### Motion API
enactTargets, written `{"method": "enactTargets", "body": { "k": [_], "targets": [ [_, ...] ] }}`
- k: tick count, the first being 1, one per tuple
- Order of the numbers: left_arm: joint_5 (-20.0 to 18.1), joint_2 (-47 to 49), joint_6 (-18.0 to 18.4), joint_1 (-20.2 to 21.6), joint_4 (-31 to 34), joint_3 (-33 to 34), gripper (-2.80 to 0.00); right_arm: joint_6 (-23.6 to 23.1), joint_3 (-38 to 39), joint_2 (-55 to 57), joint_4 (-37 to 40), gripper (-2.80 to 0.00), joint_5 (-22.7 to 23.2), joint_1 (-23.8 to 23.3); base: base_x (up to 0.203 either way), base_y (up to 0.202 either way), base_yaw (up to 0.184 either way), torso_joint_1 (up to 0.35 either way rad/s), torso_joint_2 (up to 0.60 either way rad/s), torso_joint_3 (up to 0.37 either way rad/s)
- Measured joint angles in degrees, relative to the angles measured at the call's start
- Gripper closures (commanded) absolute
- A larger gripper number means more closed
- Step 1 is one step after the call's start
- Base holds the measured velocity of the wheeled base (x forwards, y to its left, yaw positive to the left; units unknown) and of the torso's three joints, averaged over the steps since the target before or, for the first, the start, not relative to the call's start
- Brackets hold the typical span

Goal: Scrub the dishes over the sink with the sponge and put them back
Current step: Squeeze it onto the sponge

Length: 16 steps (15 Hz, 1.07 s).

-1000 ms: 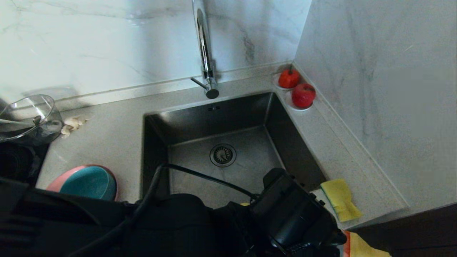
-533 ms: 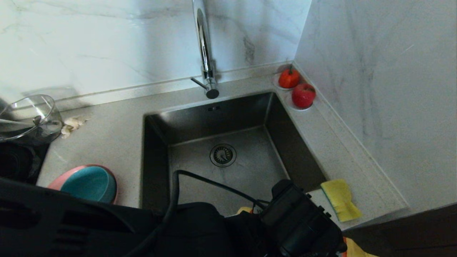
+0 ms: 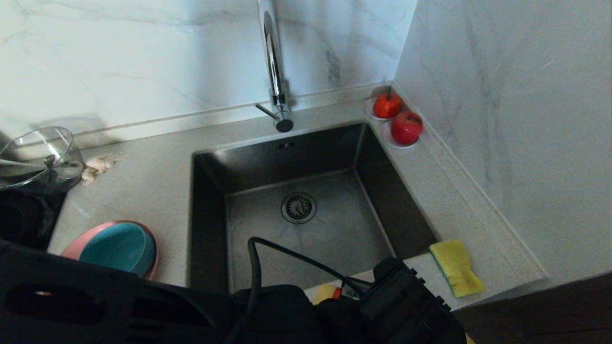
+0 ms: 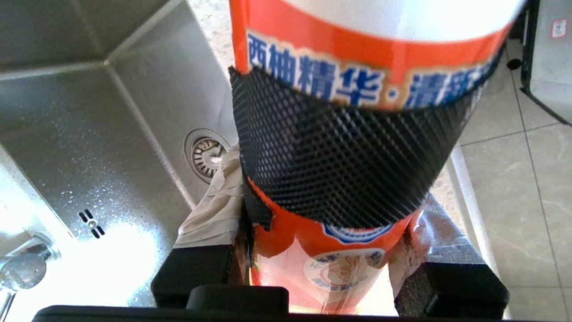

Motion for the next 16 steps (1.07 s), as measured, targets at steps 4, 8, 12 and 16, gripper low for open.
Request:
{"method": "enactTargets", "body": {
  "k": [4, 8, 12, 16],
  "targets": [
    [0.2, 1.0, -0.2, -0.2, 0.0, -0.1, 0.0, 0.0, 0.0, 0.0, 0.0, 0.0, 0.0, 0.0, 0.0, 0.0, 0.0, 0.0, 0.0, 0.0],
    [1.0, 1.7, -0.2, -0.2, 0.0, 0.1, 0.0, 0.0, -0.1, 0.0, 0.0, 0.0, 0.0, 0.0, 0.0, 0.0, 0.0, 0.0, 0.0, 0.0],
    [2.1, 2.8, -0.2, -0.2, 0.0, -0.7, 0.0, 0.0, 0.0, 0.0, 0.0, 0.0, 0.0, 0.0, 0.0, 0.0, 0.0, 0.0, 0.0, 0.0],
    [2.2, 4.0, -0.7, -0.2, 0.1, -2.3, 0.0, 0.0, 0.0, 0.0, 0.0, 0.0, 0.0, 0.0, 0.0, 0.0, 0.0, 0.0, 0.0, 0.0]
  ]
}}
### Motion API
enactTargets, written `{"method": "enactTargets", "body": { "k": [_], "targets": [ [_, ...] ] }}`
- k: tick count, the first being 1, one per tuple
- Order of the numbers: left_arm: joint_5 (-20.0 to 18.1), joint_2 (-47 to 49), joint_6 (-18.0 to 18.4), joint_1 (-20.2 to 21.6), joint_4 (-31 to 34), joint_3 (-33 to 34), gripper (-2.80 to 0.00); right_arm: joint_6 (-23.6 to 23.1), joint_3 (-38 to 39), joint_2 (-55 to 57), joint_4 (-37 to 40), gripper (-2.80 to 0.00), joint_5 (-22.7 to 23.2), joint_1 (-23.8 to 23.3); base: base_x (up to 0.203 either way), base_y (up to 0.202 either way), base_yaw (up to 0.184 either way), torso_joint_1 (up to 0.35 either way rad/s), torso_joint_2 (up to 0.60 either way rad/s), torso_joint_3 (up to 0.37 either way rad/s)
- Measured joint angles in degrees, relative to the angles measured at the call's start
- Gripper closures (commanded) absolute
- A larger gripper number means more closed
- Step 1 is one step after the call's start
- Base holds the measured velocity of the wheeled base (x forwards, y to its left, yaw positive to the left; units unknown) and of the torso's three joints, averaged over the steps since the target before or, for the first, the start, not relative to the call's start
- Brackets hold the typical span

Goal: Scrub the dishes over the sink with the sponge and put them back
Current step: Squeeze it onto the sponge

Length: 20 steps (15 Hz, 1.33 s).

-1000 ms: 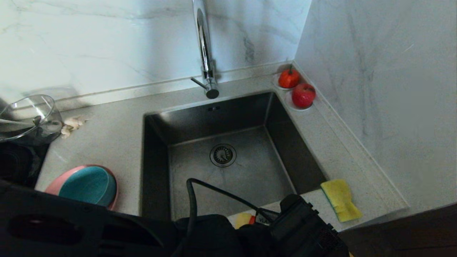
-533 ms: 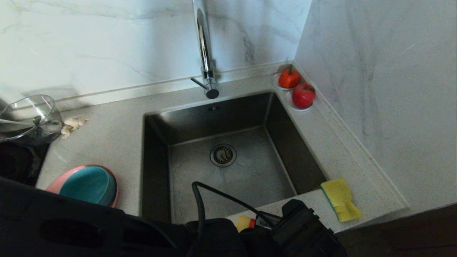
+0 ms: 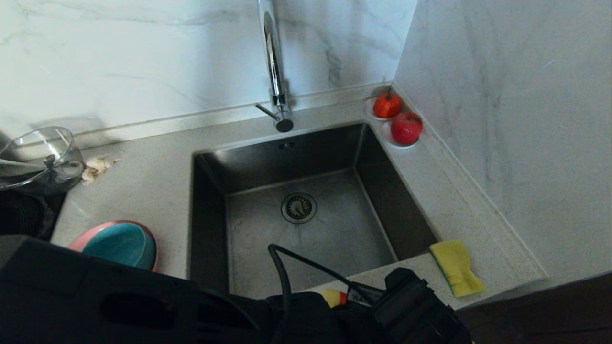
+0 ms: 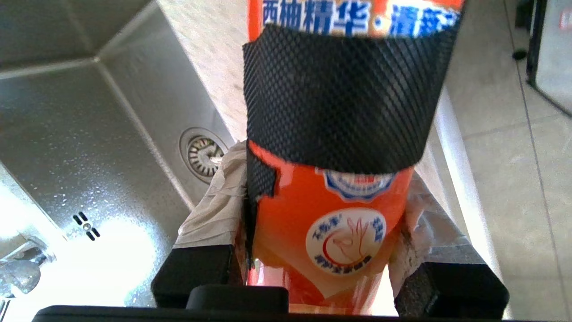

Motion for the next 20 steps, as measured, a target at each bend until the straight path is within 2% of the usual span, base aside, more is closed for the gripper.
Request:
{"method": "enactTargets", "body": {
  "k": [4, 6, 8, 13, 16, 20],
  "targets": [
    [-1.1, 0.8, -3.3, 0.0, 0.0, -2.8, 0.0, 0.0, 0.0, 0.0, 0.0, 0.0, 0.0, 0.0, 0.0, 0.0, 0.0, 0.0, 0.0, 0.0],
    [-2.9, 0.7, -4.4, 0.1, 0.0, -4.0, 0.0, 0.0, 0.0, 0.0, 0.0, 0.0, 0.0, 0.0, 0.0, 0.0, 0.0, 0.0, 0.0, 0.0],
    [-3.5, 0.1, -7.3, 0.4, 0.1, -5.4, 0.0, 0.0, 0.0, 0.0, 0.0, 0.0, 0.0, 0.0, 0.0, 0.0, 0.0, 0.0, 0.0, 0.0],
    [-3.6, -2.5, -11.6, 1.8, 4.8, -6.7, 0.0, 0.0, 0.0, 0.0, 0.0, 0.0, 0.0, 0.0, 0.0, 0.0, 0.0, 0.0, 0.0, 0.0],
    [-3.6, -3.1, -12.0, 3.0, 4.9, -8.4, 0.0, 0.0, 0.0, 0.0, 0.0, 0.0, 0.0, 0.0, 0.0, 0.0, 0.0, 0.0, 0.0, 0.0],
    [-3.8, -1.4, -13.2, 3.9, 5.0, -14.6, 0.0, 0.0, 0.0, 0.0, 0.0, 0.0, 0.0, 0.0, 0.0, 0.0, 0.0, 0.0, 0.0, 0.0]
  ]
}}
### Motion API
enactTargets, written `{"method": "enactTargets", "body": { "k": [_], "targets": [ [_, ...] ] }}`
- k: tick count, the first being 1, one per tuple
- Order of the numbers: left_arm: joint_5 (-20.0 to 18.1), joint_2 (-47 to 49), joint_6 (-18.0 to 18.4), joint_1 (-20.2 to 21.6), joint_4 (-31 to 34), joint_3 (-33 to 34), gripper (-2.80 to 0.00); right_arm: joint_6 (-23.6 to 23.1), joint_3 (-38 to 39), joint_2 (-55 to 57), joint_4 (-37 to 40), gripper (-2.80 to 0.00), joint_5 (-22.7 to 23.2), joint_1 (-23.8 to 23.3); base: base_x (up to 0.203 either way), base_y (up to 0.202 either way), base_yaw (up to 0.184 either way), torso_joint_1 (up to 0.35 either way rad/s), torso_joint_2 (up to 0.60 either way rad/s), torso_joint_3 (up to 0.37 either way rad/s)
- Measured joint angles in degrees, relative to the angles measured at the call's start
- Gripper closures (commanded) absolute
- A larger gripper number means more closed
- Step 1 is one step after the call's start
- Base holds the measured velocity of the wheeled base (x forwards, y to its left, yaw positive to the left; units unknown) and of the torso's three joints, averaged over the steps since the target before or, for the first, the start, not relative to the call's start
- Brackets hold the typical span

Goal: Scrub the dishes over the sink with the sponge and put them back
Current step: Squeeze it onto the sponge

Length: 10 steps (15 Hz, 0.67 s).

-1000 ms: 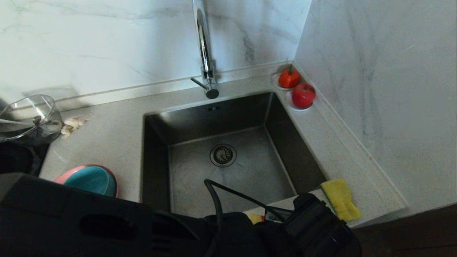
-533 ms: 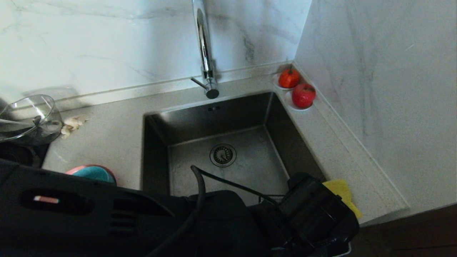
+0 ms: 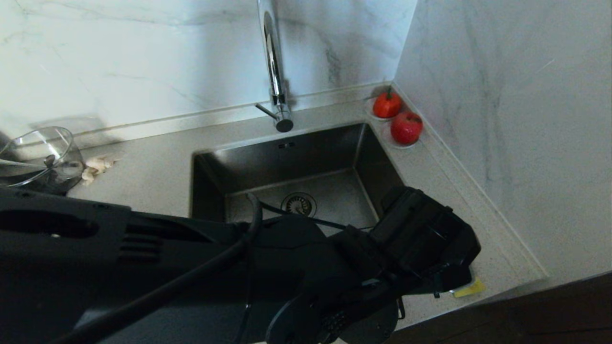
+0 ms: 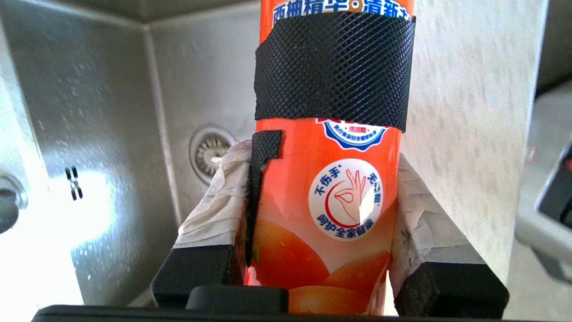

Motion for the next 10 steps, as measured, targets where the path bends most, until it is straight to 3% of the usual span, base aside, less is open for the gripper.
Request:
{"method": "enactTargets", "body": {
  "k": [3, 10],
  "targets": [
    [-0.4, 2.5, -0.2, 0.1, 1.8, -4.5, 0.0, 0.0, 0.1, 0.0, 0.0, 0.0, 0.0, 0.0, 0.0, 0.0, 0.0, 0.0, 0.0, 0.0],
    [-0.2, 5.4, -1.1, 0.3, 2.5, -5.8, 0.0, 0.0, 0.0, 0.0, 0.0, 0.0, 0.0, 0.0, 0.0, 0.0, 0.0, 0.0, 0.0, 0.0]
  ]
}}
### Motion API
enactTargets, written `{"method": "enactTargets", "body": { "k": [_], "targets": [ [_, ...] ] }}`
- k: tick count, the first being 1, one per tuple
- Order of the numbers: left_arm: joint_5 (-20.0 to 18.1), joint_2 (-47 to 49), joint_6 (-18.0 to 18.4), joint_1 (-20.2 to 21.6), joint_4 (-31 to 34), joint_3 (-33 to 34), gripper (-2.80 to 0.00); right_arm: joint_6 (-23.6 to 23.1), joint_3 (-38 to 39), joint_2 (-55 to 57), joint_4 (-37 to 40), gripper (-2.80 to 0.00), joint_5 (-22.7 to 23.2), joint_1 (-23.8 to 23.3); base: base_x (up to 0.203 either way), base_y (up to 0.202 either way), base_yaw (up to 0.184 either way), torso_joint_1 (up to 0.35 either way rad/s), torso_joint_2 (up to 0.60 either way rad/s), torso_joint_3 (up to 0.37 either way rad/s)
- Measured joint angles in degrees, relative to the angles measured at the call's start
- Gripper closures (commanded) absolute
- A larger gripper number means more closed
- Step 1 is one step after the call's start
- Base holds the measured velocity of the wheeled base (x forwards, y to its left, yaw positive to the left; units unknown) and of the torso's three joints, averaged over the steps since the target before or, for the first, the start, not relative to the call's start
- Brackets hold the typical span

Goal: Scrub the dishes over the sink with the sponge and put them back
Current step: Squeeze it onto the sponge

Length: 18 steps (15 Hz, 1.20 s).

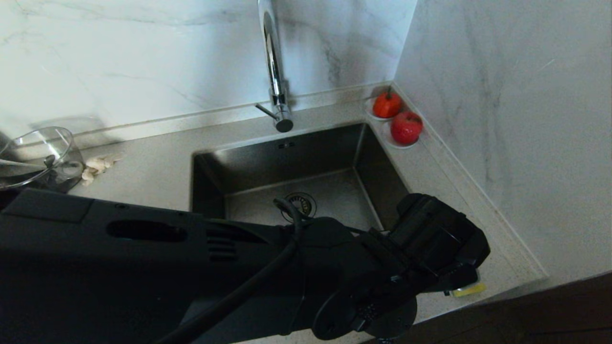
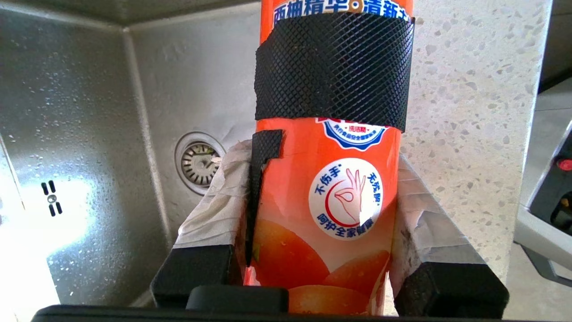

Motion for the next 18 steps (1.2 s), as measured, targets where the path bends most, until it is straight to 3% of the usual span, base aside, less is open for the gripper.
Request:
{"method": "enactTargets", "body": {
  "k": [18],
  "targets": [
    [0.7, -3.4, 0.4, 0.5, 3.8, 2.2, 0.0, 0.0, 0.0, 0.0, 0.0, 0.0, 0.0, 0.0, 0.0, 0.0, 0.0, 0.0, 0.0, 0.0]
  ]
}}
